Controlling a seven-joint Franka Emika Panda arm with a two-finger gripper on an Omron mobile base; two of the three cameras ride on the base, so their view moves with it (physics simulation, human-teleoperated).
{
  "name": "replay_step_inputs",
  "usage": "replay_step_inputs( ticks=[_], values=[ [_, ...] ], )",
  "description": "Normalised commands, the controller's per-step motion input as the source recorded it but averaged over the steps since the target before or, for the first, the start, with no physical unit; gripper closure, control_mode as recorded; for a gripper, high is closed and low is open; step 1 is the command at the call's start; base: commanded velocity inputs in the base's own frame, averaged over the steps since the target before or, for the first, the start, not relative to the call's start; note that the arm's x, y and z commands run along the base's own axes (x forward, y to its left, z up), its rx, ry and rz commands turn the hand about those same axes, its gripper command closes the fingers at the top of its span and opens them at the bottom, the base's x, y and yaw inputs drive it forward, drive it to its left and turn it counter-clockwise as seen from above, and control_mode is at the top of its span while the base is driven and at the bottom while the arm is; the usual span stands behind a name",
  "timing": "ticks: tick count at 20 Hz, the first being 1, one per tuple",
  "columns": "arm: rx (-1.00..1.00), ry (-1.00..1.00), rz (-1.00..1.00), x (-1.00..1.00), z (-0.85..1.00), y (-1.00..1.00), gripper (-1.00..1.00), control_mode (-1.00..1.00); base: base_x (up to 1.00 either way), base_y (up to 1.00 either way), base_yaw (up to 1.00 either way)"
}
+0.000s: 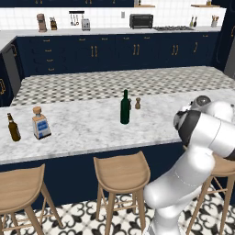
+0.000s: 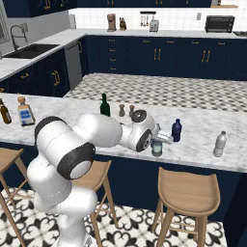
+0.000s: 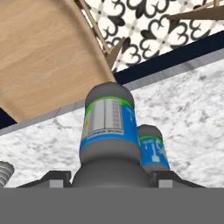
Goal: Move the plastic bottles in the middle to the plastics group, and the glass bottles in the middle to the glass group.
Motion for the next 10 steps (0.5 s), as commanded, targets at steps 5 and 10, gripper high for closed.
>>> replay_step_inputs(
  ticks=[5,10],
  values=[
    [0.0,-0.03,0.0,0.13,0.04,-0.72,1.0,-1.0,0.0,0.0,0.0],
    [0.01,-0.07,0.0,0.23,0.0,-0.48,1.0,-1.0,0.0,0.0,0.0]
  ],
)
